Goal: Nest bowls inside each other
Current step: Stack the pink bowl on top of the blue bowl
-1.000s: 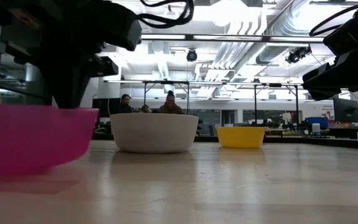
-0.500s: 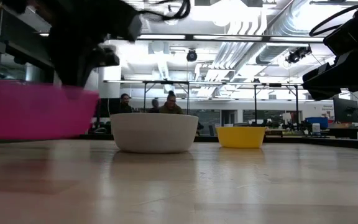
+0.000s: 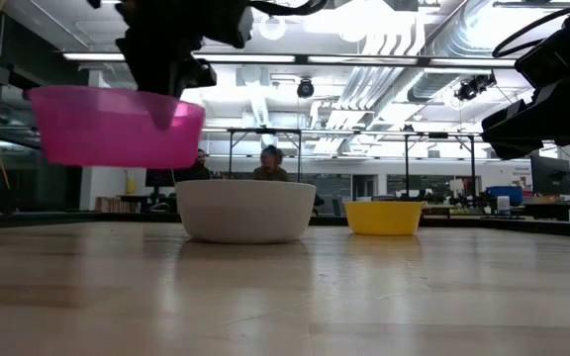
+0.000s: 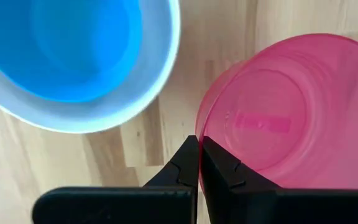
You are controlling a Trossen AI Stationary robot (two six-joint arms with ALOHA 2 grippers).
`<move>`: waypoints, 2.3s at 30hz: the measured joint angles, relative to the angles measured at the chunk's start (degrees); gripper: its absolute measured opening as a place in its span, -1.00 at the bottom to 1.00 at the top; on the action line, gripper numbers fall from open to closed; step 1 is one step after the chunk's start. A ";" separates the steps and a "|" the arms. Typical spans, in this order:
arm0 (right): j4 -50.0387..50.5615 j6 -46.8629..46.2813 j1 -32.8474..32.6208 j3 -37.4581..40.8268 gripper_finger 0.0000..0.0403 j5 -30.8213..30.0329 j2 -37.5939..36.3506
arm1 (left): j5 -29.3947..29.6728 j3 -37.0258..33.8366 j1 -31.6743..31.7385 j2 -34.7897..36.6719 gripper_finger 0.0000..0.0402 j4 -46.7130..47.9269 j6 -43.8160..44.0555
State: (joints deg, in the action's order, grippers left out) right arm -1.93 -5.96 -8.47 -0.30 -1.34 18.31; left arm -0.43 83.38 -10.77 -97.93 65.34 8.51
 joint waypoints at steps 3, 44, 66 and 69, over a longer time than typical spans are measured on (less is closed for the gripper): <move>0.00 0.00 0.02 0.00 -0.72 0.00 0.02 | 0.17 1.68 0.83 -0.02 -1.00 0.84 -0.79; 0.01 0.00 0.01 0.00 -0.72 0.00 0.01 | -3.34 5.65 19.98 -1.82 -1.00 -0.99 -21.53; 0.00 0.00 0.01 0.00 -0.72 0.00 0.02 | -4.81 28.40 20.97 -19.42 -1.00 11.14 -33.50; 0.00 0.00 0.00 0.00 -0.72 0.00 0.02 | -4.83 28.80 21.34 -20.01 -1.00 10.46 -34.09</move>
State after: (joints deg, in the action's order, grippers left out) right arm -1.93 -5.96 -8.47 -0.30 -1.34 18.33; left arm -5.26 112.18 10.57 -117.94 75.79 -25.58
